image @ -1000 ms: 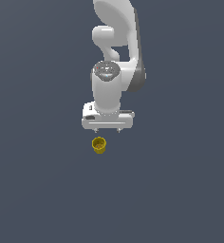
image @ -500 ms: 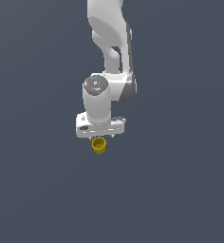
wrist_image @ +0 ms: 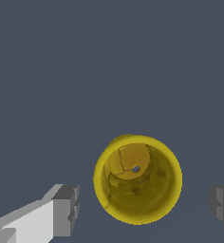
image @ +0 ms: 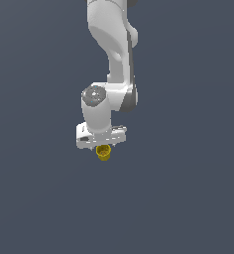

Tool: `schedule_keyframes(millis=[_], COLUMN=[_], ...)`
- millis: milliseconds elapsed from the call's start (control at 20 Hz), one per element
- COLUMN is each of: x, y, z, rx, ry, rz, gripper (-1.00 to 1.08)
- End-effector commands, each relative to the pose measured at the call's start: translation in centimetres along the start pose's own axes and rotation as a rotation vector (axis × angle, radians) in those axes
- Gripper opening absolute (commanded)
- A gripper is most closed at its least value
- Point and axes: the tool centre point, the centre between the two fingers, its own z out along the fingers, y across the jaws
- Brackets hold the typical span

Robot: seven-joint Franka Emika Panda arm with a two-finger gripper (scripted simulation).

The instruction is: Pick up the object and move it to a goal position.

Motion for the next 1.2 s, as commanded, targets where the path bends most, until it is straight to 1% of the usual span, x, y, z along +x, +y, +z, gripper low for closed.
schedule_keyframes(millis=[0,250,600,850,900,1150], x=[0.0,0.0,-0.1,0.0,0.0,0.0], y=[0.0,0.0,0.0,0.0,0.0,0.0], z=[0.0,1.0,4.4,5.1,5.1,5.1], rx=[0.0,0.0,0.0,0.0,0.0,0.0], ry=[0.0,0.0,0.001,0.001,0.001,0.001], rz=[0.0,-0.001,-0.003,-0.004,-0.004,-0.004], gripper=[1.0,1.0,1.0,1.0,-1.0,-1.0])
